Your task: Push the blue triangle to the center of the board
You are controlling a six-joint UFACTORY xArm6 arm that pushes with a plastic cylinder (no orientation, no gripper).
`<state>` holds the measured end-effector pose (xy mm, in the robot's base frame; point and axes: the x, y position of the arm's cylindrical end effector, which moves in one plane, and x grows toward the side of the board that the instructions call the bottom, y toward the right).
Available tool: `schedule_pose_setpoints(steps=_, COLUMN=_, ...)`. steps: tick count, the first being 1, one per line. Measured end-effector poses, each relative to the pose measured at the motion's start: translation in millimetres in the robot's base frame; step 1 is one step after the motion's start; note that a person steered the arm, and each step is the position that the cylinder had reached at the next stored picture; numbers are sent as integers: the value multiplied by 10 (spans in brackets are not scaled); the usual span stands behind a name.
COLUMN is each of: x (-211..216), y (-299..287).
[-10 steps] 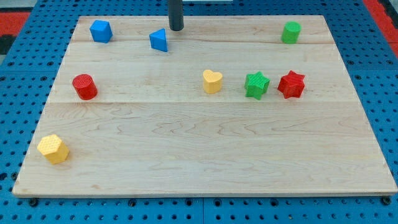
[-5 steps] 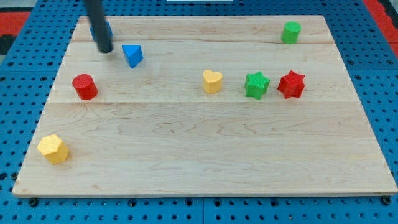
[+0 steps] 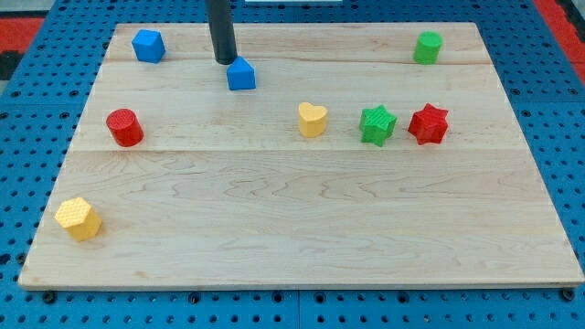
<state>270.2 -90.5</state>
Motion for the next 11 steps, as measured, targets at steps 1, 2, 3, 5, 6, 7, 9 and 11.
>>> schedule_pose_setpoints(steps=1, x=511, y=35)
schedule_pose_setpoints(steps=2, x=821, y=40)
schedule_pose_setpoints(steps=3, x=655, y=-91)
schedule_pose_setpoints(steps=5, x=408, y=138)
schedule_pose_setpoints(steps=6, x=445, y=299)
schedule_pose_setpoints(steps=7, x=715, y=138)
schedule_pose_setpoints(steps=9, x=648, y=202)
schedule_pose_setpoints(steps=11, x=953, y=465)
